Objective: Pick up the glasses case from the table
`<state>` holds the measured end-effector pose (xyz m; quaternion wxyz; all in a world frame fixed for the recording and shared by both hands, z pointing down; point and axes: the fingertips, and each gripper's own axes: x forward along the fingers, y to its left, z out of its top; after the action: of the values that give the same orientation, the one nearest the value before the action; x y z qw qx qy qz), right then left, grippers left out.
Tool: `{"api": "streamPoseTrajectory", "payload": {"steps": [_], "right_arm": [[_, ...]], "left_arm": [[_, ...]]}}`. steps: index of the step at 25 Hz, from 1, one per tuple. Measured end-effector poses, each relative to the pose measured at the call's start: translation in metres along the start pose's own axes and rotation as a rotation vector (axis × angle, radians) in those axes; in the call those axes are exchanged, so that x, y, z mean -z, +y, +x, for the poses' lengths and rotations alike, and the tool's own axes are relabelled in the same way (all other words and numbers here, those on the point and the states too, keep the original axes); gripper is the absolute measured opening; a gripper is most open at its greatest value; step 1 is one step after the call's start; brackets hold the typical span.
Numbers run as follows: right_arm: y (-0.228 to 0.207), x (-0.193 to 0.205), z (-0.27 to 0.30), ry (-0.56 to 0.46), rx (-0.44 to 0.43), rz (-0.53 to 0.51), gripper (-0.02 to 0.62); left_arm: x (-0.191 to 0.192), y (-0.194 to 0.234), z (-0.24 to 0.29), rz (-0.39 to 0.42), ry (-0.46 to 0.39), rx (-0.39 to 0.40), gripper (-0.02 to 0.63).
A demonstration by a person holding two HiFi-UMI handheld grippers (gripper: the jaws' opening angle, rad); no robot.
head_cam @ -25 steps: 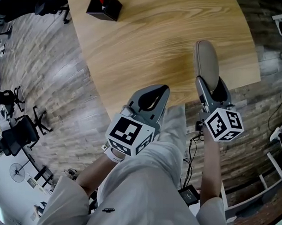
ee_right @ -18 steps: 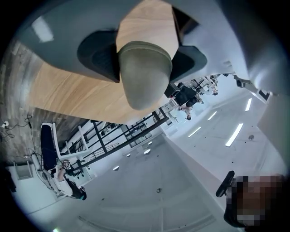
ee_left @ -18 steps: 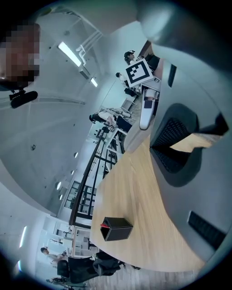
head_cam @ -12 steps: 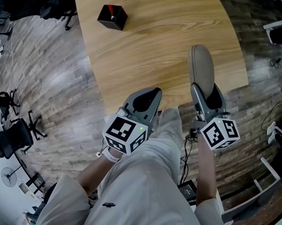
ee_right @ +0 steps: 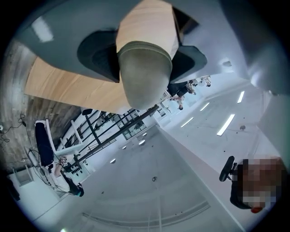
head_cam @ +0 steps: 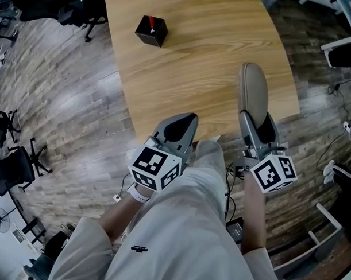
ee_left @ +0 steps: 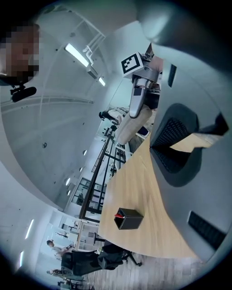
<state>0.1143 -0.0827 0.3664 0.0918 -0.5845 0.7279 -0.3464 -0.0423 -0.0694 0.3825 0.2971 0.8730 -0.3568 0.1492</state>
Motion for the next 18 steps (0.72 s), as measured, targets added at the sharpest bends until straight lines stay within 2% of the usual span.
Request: {"api": "streamPoseTrajectory", "payload": {"steps": [18], "right_arm": [[0.058,-0.039,-0.041,-0.109,-0.065,-0.023,0.357]], "left_arm": [[-0.034,0.001,-0.062,0.014,-0.143,-0.012,0.006]]}}
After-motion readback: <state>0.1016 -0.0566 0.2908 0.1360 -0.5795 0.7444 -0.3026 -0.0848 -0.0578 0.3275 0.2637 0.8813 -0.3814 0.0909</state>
